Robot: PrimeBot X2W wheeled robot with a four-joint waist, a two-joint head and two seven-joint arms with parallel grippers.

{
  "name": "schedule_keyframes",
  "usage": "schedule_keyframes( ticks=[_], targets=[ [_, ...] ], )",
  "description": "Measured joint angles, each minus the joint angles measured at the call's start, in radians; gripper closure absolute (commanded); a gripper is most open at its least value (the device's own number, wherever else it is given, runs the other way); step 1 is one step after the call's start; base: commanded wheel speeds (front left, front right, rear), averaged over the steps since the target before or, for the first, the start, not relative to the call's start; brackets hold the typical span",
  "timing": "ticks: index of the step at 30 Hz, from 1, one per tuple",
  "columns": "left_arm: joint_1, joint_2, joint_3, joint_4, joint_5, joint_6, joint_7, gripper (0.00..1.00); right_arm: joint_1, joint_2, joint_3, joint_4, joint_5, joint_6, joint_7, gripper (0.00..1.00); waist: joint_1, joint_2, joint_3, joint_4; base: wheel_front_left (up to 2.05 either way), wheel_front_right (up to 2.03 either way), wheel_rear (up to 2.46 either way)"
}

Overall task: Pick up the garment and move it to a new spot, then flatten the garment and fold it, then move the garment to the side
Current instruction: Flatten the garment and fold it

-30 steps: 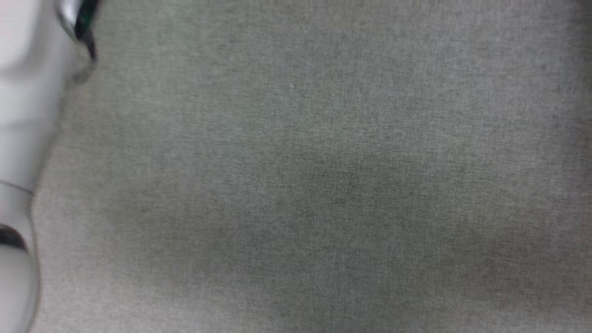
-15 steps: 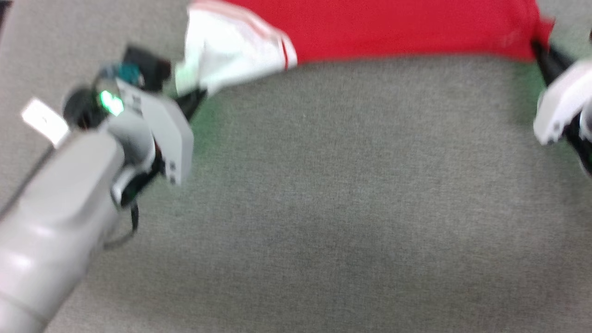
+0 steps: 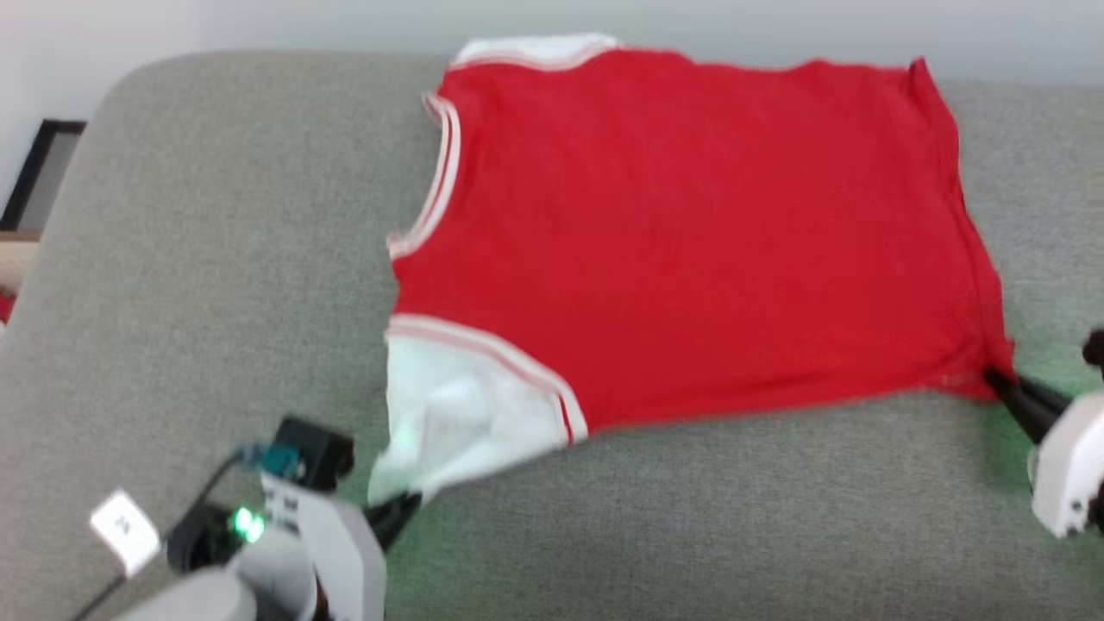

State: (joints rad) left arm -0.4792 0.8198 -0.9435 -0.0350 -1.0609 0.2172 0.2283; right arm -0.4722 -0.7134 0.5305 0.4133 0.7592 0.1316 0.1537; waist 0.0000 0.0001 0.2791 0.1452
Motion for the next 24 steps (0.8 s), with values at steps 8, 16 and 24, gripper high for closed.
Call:
schedule_keyframes(
  ticks=[8,16,24],
  targets=[
    [0.202,0.073,-0.021,-0.192,-0.066,0.143,-0.004,1.00,0.285,-0.038,-0.129,-0.190,0.021,0.000,0.089,1.00,0.0000,0.0000,-0.048,-0.010,0.00,0.00,0.00],
    [0.283,0.143,-0.021,-0.315,-0.093,0.247,0.006,1.00,0.512,-0.014,-0.284,-0.368,0.031,0.000,0.193,1.00,0.0000,0.0000,-0.053,-0.015,0.00,0.00,0.00],
    [0.126,0.271,0.045,-0.411,-0.004,0.244,0.075,1.00,0.551,0.079,-0.416,-0.523,-0.025,0.000,0.276,1.00,0.0000,0.0000,-0.047,-0.044,0.00,0.00,0.00]
  ],
)
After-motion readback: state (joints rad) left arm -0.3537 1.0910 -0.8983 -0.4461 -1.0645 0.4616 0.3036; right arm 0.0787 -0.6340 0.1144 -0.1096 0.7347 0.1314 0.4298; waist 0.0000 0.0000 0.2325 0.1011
